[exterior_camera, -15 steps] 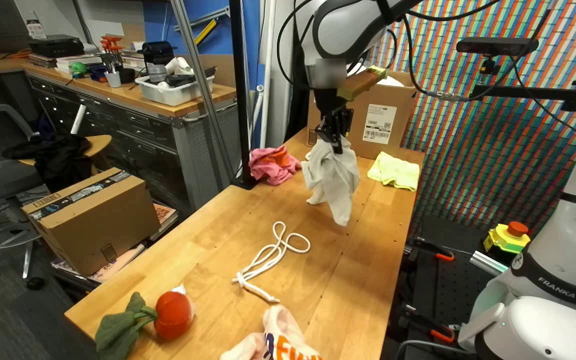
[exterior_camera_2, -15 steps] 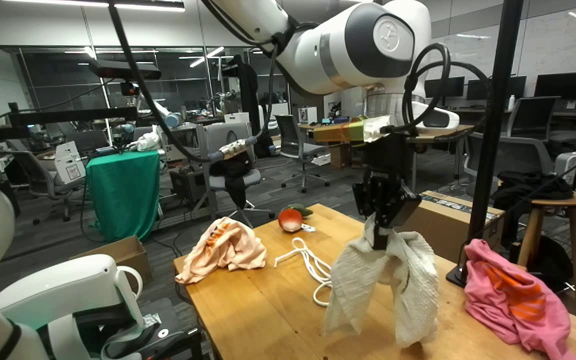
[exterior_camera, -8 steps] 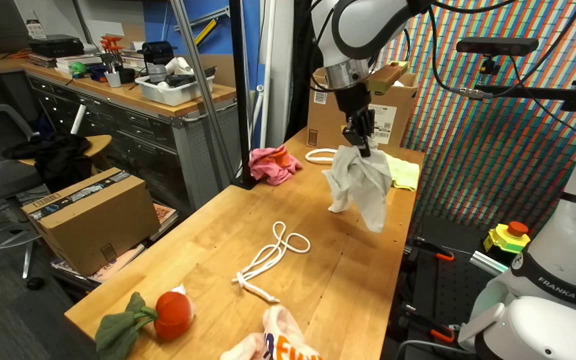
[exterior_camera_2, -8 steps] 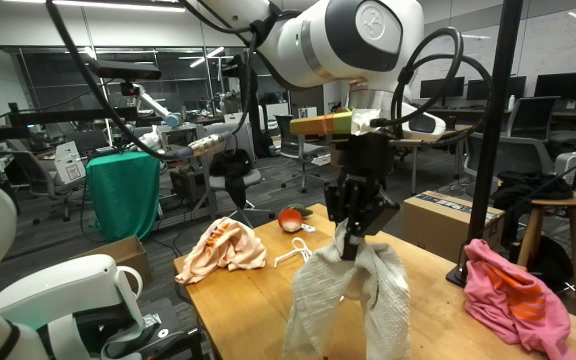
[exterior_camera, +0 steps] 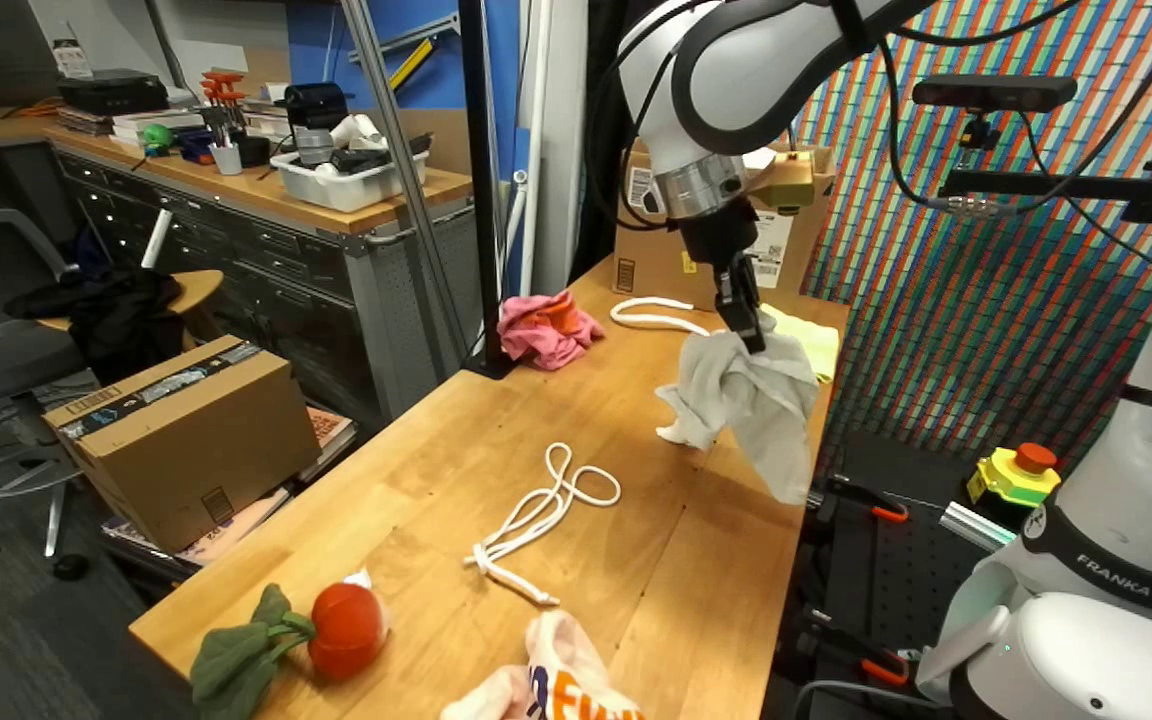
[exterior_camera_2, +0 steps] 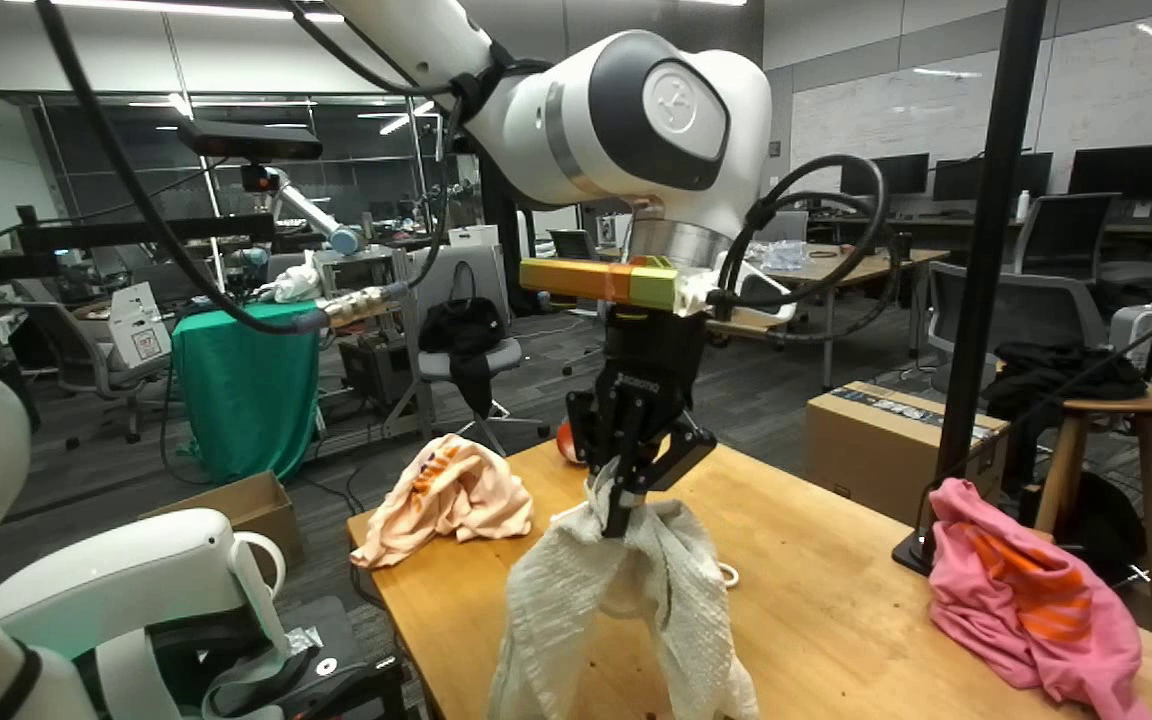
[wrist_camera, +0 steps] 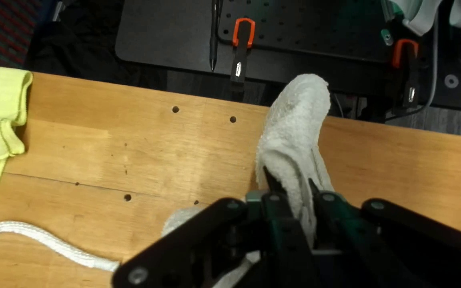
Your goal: Move the white rope to the right, move the radish to the left, move the peach shirt to the left, move the pink shirt to the right, move the yellow towel to the right, move the white towel forwards
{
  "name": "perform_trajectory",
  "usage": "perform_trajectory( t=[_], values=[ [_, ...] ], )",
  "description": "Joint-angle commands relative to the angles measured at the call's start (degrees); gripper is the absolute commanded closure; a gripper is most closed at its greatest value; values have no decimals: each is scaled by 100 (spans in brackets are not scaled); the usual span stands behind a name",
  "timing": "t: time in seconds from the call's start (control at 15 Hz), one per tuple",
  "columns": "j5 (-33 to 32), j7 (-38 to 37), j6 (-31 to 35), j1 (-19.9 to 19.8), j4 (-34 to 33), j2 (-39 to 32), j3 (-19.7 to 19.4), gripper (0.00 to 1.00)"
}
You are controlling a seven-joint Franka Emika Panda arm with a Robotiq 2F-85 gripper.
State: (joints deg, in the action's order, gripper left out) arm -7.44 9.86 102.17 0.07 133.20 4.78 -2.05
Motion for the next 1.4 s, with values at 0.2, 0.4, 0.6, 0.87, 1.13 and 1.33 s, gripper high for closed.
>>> perform_trajectory(
  t=[0.2,0.4,0.6,0.87,1.13,1.33],
  values=[
    [452,511,73,239,341,37,300,92],
    [600,470,172,321,455,-7,401,92],
    [616,371,281,338,483,-83,439,92],
    [636,180,584,301,455,-215,419,92],
    [561,-157,1042,277,452,-355,415,92],
    [480,-341,1190,243,427,-460,392,92]
  ],
)
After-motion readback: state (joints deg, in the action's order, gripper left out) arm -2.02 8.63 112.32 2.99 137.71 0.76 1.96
